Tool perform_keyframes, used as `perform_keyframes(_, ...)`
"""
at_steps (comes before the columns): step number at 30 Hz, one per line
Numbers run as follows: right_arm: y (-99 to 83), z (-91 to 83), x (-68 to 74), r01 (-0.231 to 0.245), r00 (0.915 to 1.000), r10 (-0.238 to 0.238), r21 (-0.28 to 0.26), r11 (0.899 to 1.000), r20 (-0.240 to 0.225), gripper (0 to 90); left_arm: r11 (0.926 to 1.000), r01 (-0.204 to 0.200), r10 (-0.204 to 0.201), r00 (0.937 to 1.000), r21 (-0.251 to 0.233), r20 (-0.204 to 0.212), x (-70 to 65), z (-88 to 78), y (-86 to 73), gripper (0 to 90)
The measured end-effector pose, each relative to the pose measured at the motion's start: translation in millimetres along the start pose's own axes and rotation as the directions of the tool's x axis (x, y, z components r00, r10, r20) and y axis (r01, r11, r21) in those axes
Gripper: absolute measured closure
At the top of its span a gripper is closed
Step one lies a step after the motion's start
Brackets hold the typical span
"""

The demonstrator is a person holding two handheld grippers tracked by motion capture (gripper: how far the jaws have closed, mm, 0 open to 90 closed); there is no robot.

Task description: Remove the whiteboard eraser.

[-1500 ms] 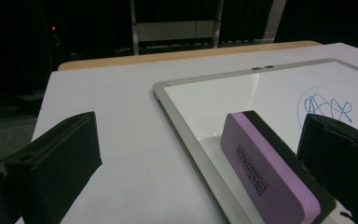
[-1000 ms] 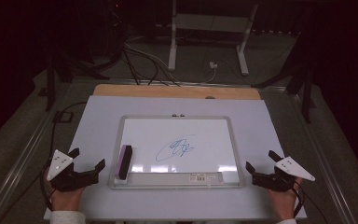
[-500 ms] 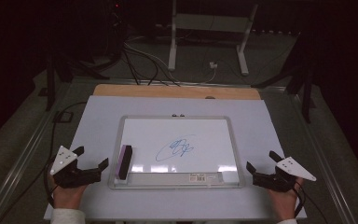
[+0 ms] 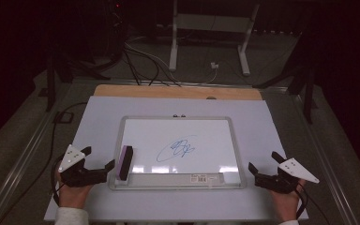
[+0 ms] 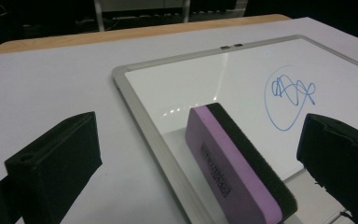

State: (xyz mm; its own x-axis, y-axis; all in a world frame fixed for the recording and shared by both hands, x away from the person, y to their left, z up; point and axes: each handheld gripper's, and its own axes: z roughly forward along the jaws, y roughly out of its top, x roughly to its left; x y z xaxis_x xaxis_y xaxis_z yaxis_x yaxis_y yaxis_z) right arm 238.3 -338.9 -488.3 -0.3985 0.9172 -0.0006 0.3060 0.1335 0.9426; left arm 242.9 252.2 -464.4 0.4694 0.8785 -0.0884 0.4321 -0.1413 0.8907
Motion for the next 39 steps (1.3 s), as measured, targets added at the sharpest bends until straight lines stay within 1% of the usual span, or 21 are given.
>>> perform_keyframes(6, 0.7, 2.7, 0.0, -0.003, 1.0, 0.003, 0.0, 1.0, -0.001, 0.2, 0.9999, -0.004, 0.003, 0.9999, 0.011, 0.016, -2.8, 4.3, 0.5, 0.4)
perform_keyframes(9, 0.8, 3.4, 1.1, 0.004, 1.0, -0.004, 0.0, 1.0, -0.002, 0.2, 0.9998, -0.004, 0.003, 0.9998, 0.019, 0.022, -4.4, 7.1, 0.1, 0.4)
perform_keyframes(10, 1.3, 3.3, 2.2, 0.013, 0.9999, -0.013, 0.0, 1.0, -0.004, 0.2, 0.9997, -0.002, 0.001, 0.9998, 0.024, 0.022, -5.4, 8.3, 0.1, 0.3)
perform_keyframes(14, 1.0, 3.2, 1.9, 0.013, 0.9999, -0.013, 0.002, 1.0, -0.002, 0.2, 0.9992, -0.001, 0.0, 0.9996, 0.04, 0.029, -6.9, 12.4, 0.5, 1.2)
perform_keyframes(17, 1.0, 2.8, 1.6, 0.011, 0.9999, -0.011, 0.0, 1.0, -0.002, 0.2, 0.9983, 0.01, -0.012, 0.9991, 0.057, 0.041, -8.3, 16.1, 0.9, 1.2)
perform_keyframes(19, 1.2, 2.6, 1.8, 0.011, 0.9999, -0.011, -0.002, 1.0, -0.002, 0.2, 0.997, 0.023, -0.027, 0.998, 0.074, 0.057, -9.2, 18.9, 1.6, 1.5)
perform_keyframes(22, 1.3, 2.7, 2.7, 0.011, 0.9999, -0.011, -0.001, 1.0, -0.002, 0.2, 0.9948, 0.026, -0.033, 0.9967, 0.099, 0.074, -10.4, 22.7, 2.9, 1.5)
perform_keyframes(25, 1.1, 3.1, 3.2, 0.017, 0.9999, -0.017, 0.001, 1.0, -0.002, 0.2, 0.9911, 0.024, -0.034, 0.9966, 0.131, 0.075, -11.6, 26.1, 3.9, 1.5)
perform_keyframes(32, 1.0, 3.3, 3.0, 0.018, 0.9998, -0.018, 0.003, 1.0, -0.002, 0.2, 0.9885, 0.026, -0.037, 0.9967, 0.149, 0.072, -10.9, 27.5, 3.9, 1.3)
perform_keyframes(39, 1.2, 3.2, 3.9, 0.022, 0.9997, -0.022, 0.003, 1.0, -0.004, 0.2, 0.9825, 0.051, -0.064, 0.9957, 0.179, 0.067, -8.4, 28.8, 1.2, 1.4)
